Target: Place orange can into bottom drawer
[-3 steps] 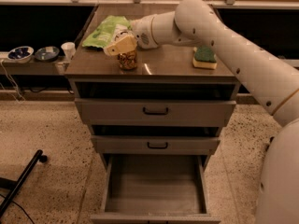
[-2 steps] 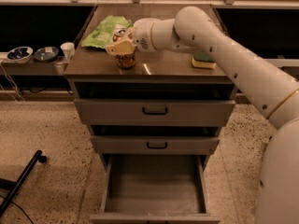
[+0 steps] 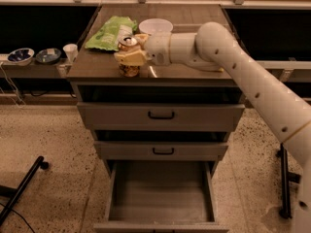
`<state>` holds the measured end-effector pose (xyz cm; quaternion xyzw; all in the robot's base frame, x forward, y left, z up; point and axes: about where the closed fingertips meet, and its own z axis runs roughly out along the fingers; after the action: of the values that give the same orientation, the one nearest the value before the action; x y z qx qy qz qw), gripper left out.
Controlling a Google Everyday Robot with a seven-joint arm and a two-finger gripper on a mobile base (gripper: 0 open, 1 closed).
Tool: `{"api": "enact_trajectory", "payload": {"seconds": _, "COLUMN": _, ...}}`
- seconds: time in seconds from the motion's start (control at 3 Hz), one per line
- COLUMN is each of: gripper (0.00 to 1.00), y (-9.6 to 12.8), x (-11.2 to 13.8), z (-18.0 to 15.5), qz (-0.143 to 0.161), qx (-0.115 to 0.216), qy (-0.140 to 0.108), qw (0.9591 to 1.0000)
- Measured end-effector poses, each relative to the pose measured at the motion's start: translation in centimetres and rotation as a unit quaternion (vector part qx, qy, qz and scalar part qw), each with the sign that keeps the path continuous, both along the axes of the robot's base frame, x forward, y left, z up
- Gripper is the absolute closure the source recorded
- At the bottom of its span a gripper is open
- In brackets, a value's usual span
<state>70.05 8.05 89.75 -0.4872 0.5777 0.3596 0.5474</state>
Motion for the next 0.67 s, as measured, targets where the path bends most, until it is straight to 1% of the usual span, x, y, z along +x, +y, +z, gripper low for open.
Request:
{"api": "enact_trajectory", "payload": {"seconds": 0.33, "gripper": 1.00, "y": -1.3, "x": -6.1, "z": -0.8, "qz": 0.073, "qx": -0.029, "qy": -0.073, "qw": 0.9943}}
{"api": "enact_trajectory", "payload": {"seconds": 0.67, "gripper": 1.00, "y": -2.2, "x": -13.5, "z": -5.2, "qz": 0.144, "qx": -0.096, "qy": -0.113, "qw": 0.9784}}
